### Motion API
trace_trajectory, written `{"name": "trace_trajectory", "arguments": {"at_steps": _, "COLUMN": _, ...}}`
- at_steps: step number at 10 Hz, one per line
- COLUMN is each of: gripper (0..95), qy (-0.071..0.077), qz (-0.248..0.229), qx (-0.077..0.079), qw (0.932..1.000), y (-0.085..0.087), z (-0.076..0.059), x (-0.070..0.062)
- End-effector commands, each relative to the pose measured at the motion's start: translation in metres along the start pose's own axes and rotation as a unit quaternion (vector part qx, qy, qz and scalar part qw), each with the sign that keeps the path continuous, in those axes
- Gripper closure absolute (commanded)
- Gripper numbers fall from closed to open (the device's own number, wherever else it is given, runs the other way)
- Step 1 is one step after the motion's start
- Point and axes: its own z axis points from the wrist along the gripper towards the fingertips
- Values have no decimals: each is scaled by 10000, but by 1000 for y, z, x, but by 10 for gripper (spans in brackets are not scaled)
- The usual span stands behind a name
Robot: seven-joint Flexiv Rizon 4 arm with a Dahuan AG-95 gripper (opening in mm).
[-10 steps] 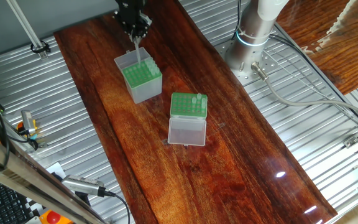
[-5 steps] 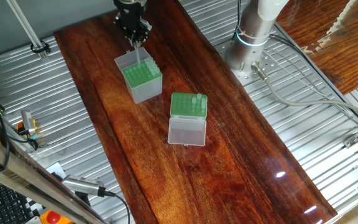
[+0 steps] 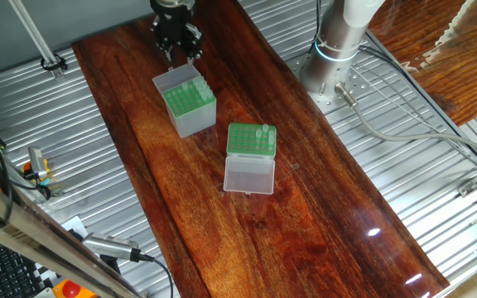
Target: Transfer all large pipette tips from one holder to another
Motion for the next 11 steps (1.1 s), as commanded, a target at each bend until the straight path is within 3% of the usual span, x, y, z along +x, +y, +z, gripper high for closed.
{"name": "trace_trajectory", "arguments": {"at_steps": 1, "gripper": 380, "qy": 10, "qz": 161, "qx": -91, "qw": 9998, "y": 15, "z": -5, "x": -15}}
{"name": "trace_trajectory", "arguments": {"at_steps": 2, "gripper": 380, "qy": 52, "qz": 331, "qx": -81, "qw": 9994, "y": 38, "z": -8, "x": -29}}
{"name": "trace_trajectory", "arguments": {"at_steps": 5, "gripper": 380, "qy": 101, "qz": 769, "qx": -48, "qw": 9970, "y": 87, "z": -14, "x": -50}}
{"name": "trace_trajectory", "arguments": {"at_steps": 6, "gripper": 380, "qy": 112, "qz": 860, "qx": 7, "qw": 9962, "y": 81, "z": -18, "x": -49}}
{"name": "trace_trajectory", "arguments": {"at_steps": 7, "gripper": 570, "qy": 262, "qz": 622, "qx": 87, "qw": 9977, "y": 81, "z": -18, "x": -49}}
{"name": "trace_trajectory", "arguments": {"at_steps": 8, "gripper": 570, "qy": 388, "qz": 154, "qx": -41, "qw": 9991, "y": 81, "z": -18, "x": -49}}
{"name": "trace_trajectory", "arguments": {"at_steps": 9, "gripper": 570, "qy": 409, "qz": 90, "qx": -110, "qw": 9991, "y": 81, "z": -18, "x": -49}}
{"name": "trace_trajectory", "arguments": {"at_steps": 10, "gripper": 570, "qy": 335, "qz": 102, "qx": -247, "qw": 9991, "y": 83, "z": -17, "x": -50}}
{"name": "trace_trajectory", "arguments": {"at_steps": 11, "gripper": 570, "qy": 348, "qz": 267, "qx": -228, "qw": 9988, "y": 109, "z": -8, "x": -57}}
